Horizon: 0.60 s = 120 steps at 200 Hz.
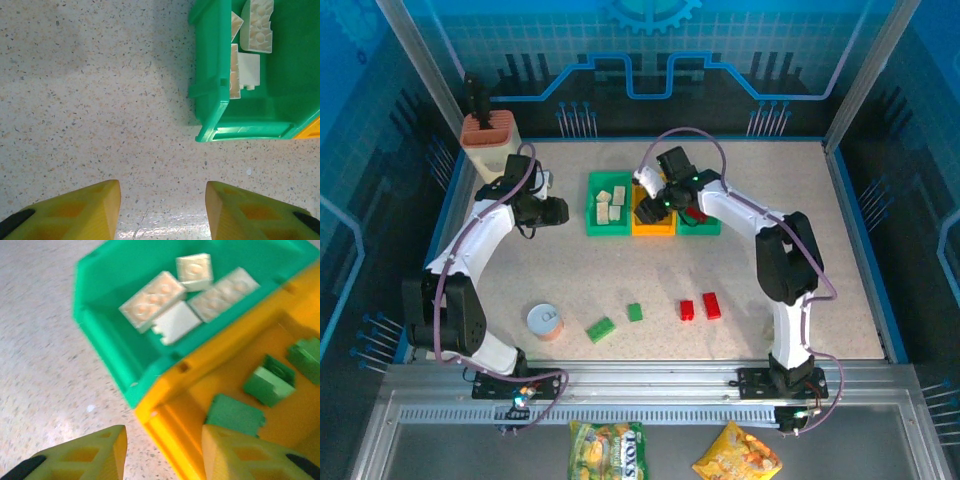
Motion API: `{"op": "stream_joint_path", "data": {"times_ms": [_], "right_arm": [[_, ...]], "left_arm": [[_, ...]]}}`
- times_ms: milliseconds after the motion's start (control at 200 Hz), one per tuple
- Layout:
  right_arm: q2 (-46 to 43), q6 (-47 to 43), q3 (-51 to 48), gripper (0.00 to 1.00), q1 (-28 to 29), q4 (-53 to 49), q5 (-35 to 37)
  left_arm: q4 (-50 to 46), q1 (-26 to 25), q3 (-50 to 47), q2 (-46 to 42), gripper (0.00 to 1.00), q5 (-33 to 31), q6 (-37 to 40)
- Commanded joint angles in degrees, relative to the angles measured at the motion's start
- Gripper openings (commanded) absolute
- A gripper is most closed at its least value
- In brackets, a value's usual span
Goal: Sort the legos into containers by color
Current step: Pick up the lego from the bottom-center of the table.
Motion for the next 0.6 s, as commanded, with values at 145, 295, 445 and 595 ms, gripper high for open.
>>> {"op": "stream_joint_path", "data": {"times_ms": [145,295,445,595], "right_arm": [[-7.8,-27.0,-6.5,0.47,5.1,-0.6,-11.3],[-9.6,-38.6,-7.9,0.47,9.6,-5.4,-12.7],[-9.1,-44.1,-6.7,0.49,14.4,-10.6,-11.2],[-6.8,-46.6,-4.7,0.50,19.0,-15.3,-8.1]], "left_arm": [[0.0,0.5,0.0,-0.1,0.49,0.3,0.8],[0.0,0.5,0.0,-0.3,0.49,0.0,1.0],[0.1,0.5,-0.1,-0.5,0.49,-0.2,1.0],[0.2,0.5,-0.1,-0.4,0.49,-0.2,1.0]]}}
